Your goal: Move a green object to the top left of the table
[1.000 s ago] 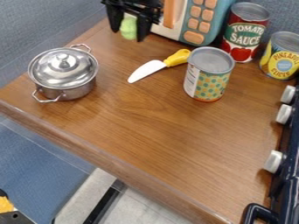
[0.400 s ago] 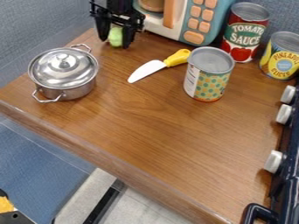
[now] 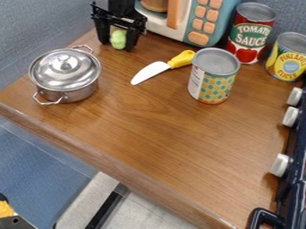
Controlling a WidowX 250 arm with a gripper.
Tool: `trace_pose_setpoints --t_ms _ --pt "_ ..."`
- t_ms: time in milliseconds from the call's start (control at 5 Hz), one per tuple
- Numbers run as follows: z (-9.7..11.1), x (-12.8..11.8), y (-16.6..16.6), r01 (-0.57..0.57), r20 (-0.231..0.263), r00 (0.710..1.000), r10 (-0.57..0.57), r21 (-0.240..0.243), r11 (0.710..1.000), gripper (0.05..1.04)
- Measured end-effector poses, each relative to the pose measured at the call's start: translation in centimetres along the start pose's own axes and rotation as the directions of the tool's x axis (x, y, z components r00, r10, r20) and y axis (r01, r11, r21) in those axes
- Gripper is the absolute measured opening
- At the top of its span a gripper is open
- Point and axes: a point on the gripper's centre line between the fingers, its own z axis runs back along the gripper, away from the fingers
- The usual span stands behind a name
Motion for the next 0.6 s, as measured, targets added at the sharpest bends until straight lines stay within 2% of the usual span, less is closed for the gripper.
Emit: trace_pose_setpoints --t_ms 200,400,600 --pt "0.1 -0.2 -0.3 -0.006 -0.012 1.000 0.005 -0.020 1.000 0.999" --pt "3.3 0.5 -0.6 -0.004 0.066 0.998 0.006 -0.038 0.999 0.999" --pt "7.0 -0.2 -0.5 0.002 0.140 0.990 0.006 -0.058 0.998 1.000"
